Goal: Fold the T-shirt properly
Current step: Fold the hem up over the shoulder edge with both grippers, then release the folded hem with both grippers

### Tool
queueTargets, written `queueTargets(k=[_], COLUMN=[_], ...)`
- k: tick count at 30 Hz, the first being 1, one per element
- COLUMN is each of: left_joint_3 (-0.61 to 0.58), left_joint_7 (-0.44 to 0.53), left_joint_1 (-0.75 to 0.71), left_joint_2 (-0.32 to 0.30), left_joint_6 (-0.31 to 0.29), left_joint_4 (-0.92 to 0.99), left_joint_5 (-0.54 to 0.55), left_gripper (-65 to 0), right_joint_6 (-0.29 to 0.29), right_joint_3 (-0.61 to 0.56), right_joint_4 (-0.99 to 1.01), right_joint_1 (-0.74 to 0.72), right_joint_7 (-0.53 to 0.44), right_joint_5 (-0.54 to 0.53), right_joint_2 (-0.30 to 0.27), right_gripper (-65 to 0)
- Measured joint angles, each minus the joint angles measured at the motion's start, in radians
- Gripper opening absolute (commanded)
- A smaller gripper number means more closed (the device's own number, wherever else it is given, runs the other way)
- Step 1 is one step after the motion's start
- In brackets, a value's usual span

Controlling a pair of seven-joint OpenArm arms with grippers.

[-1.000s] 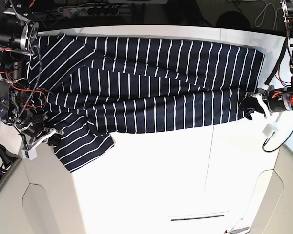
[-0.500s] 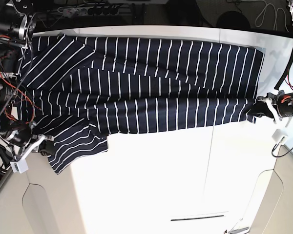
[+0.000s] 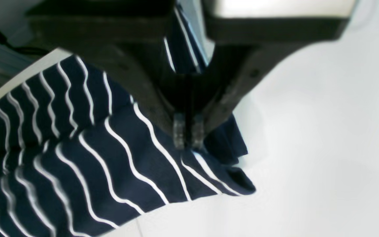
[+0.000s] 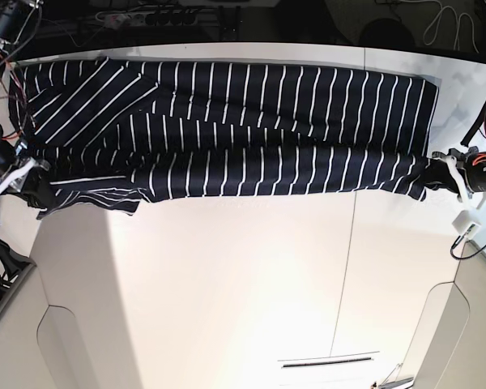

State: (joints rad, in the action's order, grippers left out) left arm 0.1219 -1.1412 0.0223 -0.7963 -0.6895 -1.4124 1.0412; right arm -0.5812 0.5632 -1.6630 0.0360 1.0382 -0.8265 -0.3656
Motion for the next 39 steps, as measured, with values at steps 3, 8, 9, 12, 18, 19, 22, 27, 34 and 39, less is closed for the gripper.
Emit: queueTargets(k=[3,8,9,12,18,19,22,27,34,39], left_joint_3=[0.003,0.048,0.061,0.11,0.195,0.2,0.2,0.201,0.201,0.211], left_joint_7=[0.001,-0.003,-0.003,-0.003,0.0,-0.003,-0.003,-0.003,0.015,0.017], left_joint_1=[-0.026,-0.104,-0.121,-0.155,-0.261,-0.28,-0.32,-0.336,-0.341,-0.341], left_joint_2=[-0.016,-0.015,-0.015,-0.015,-0.013,-0.008,0.002,0.018,0.074,0.082], left_joint_6=[0.0,-0.001,-0.001,-0.002,-0.005,-0.005,-0.007,-0.006,-0.006,0.009], left_joint_4=[-0.072,-0.161,-0.168,-0.176,-0.178,-0.178,-0.178,-0.178,-0.178,-0.178], left_joint_5=[0.003,0.0,-0.002,-0.011,0.005,0.004,0.002,-0.004,-0.036,-0.061], left_gripper=[-65.0,-65.0,-65.0,-65.0,-65.0,-65.0,-62.4,-53.3,-43.4,-37.5], right_joint_6=[-0.015,-0.015,-0.015,-0.016,-0.018,-0.017,-0.018,-0.018,-0.014,-0.014], right_joint_3=[0.053,0.135,0.144,0.153,0.153,0.153,0.153,0.153,0.153,0.167], right_joint_4=[-0.059,-0.129,-0.136,-0.138,-0.139,-0.138,-0.137,-0.088,0.036,0.04], right_joint_1=[0.061,0.172,0.191,0.233,0.303,0.312,0.319,0.322,0.322,0.322], right_joint_7=[0.008,0.017,0.018,0.018,0.018,0.017,0.017,0.014,-0.005,-0.005], right_joint_5=[-0.027,-0.058,-0.064,-0.078,-0.082,-0.077,-0.06,-0.048,-0.04,-0.045], right_joint_2=[0.0,0.001,0.003,0.003,0.006,0.007,0.032,0.083,0.092,0.092], right_gripper=[-65.0,-65.0,-65.0,-65.0,-65.0,-65.0,-65.0,-65.0,-30.9,-30.5])
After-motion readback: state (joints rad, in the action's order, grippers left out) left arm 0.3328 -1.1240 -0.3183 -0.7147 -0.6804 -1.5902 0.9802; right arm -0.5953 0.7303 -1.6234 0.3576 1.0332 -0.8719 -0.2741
